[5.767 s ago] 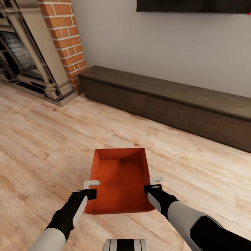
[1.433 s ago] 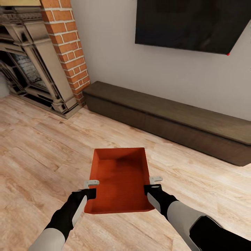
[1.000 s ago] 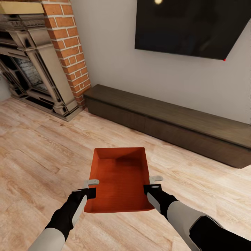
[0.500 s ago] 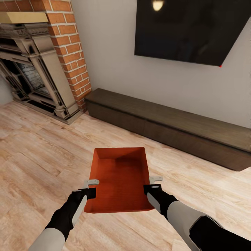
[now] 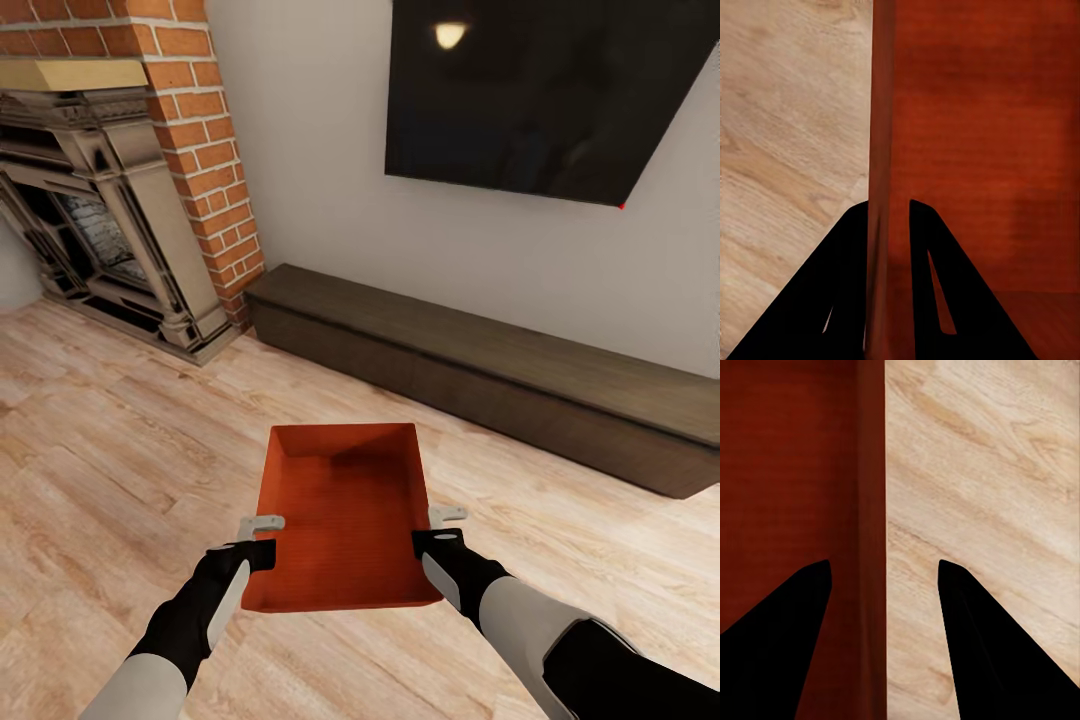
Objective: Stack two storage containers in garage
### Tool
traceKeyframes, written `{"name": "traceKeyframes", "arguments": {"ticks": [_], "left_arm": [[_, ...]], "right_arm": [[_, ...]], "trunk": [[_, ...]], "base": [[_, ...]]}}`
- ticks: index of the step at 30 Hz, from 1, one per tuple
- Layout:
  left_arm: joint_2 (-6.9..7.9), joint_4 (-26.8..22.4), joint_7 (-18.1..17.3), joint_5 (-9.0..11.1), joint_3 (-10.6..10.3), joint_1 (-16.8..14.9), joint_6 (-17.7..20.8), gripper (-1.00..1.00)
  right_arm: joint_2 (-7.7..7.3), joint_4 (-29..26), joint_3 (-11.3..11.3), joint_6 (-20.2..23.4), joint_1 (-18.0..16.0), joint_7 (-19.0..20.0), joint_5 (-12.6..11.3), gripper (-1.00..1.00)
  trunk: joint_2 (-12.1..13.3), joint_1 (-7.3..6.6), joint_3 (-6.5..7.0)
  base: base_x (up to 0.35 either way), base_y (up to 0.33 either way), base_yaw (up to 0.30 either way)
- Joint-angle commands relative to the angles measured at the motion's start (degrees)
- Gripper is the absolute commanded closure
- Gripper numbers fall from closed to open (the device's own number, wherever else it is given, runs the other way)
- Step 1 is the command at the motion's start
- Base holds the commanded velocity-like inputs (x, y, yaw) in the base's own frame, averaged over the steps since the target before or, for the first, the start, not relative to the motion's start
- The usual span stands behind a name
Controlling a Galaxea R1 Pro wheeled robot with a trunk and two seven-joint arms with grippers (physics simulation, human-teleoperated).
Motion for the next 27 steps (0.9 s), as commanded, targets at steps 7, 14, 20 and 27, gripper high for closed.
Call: {"name": "traceKeyframes", "arguments": {"ticks": [7,14,20,27], "left_arm": [[0.06,1.1,0.8,-0.4,-0.1,0.0,0.4,1.0],[0.06,1.1,0.8,-0.4,-0.1,0.0,0.4,1.0],[0.06,1.1,0.8,-0.4,-0.1,0.0,0.3,1.0],[0.02,1.1,0.8,-0.4,-0.2,0.0,0.1,1.0]], "right_arm": [[-0.02,-0.7,0.9,0.3,0.0,-0.2,0.1,1.0],[-0.01,-0.7,0.9,0.3,0.0,-0.2,0.1,1.0],[-0.02,-0.7,0.9,0.3,0.0,-0.2,0.1,1.0],[-0.05,-0.7,0.9,0.2,0.0,-0.2,0.1,1.0]], "trunk": [[2.8,-1.54,1.83],[5.6,-3.08,3.69],[8.0,-4.39,5.29],[10.8,-5.93,7.15]], "base": [[0.0,0.0,0.0],[0.0,0.0,0.0],[0.0,0.0,0.0],[0.0,0.0,0.0]]}}
